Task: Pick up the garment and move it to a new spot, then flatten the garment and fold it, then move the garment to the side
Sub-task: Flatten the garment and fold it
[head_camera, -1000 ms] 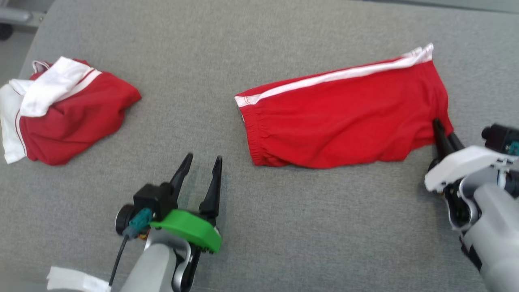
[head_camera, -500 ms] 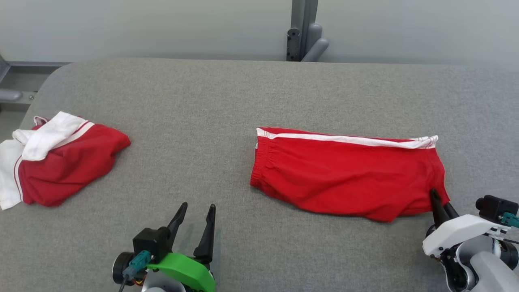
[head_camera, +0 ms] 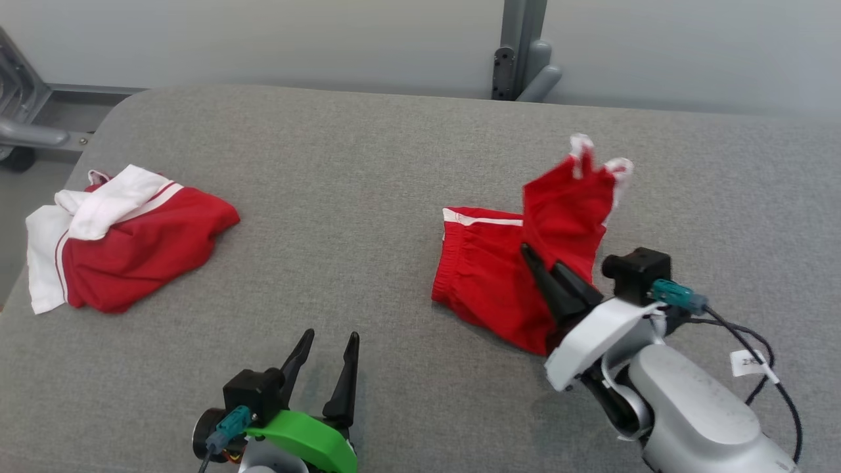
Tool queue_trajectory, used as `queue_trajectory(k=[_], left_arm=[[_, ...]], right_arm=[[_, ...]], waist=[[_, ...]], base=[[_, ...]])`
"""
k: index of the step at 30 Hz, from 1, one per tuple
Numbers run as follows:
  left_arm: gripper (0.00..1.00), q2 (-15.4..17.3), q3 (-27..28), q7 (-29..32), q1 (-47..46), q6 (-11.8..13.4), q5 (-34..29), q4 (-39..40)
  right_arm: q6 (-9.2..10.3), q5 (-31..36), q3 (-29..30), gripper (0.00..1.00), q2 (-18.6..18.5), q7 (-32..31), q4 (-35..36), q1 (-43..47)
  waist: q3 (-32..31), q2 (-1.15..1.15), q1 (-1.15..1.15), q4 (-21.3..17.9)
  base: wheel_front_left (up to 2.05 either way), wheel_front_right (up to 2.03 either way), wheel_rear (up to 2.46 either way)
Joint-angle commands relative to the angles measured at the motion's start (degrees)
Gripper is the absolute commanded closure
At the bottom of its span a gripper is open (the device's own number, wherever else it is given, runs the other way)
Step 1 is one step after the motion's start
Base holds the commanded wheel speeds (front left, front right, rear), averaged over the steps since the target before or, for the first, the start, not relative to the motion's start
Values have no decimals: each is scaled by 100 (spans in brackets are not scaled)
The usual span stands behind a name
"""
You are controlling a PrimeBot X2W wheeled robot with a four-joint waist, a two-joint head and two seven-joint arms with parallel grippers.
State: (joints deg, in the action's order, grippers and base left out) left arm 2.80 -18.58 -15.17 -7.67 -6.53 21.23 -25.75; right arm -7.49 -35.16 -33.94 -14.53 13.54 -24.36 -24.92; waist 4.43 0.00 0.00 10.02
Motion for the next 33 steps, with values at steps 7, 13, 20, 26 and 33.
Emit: queue_trajectory(k=[7,13,20,26,33], left_arm=[[0,19,-188,4,-168,49,-19,-72],[0,19,-18,4,-221,167,-179,-68],[0,18,477,4,-62,387,-489,155],[0,19,865,4,101,452,-708,283],[0,19,1176,4,388,458,-913,422]], right_arm=[[0,-120,-736,0,453,-61,-654,-446],[3,-137,-658,0,628,151,-1063,-558],[1,729,1206,0,424,164,-572,129],[0,1495,2398,0,513,165,-247,959],[0,1894,3062,0,818,166,-35,1598]], waist=[[98,0,0,499],[100,0,0,353],[34,0,0,-227],[-44,0,0,-659],[-224,0,0,-974]], base=[[0,0,0],[0,0,0],[0,0,0],[0,0,0],[0,0,0]])
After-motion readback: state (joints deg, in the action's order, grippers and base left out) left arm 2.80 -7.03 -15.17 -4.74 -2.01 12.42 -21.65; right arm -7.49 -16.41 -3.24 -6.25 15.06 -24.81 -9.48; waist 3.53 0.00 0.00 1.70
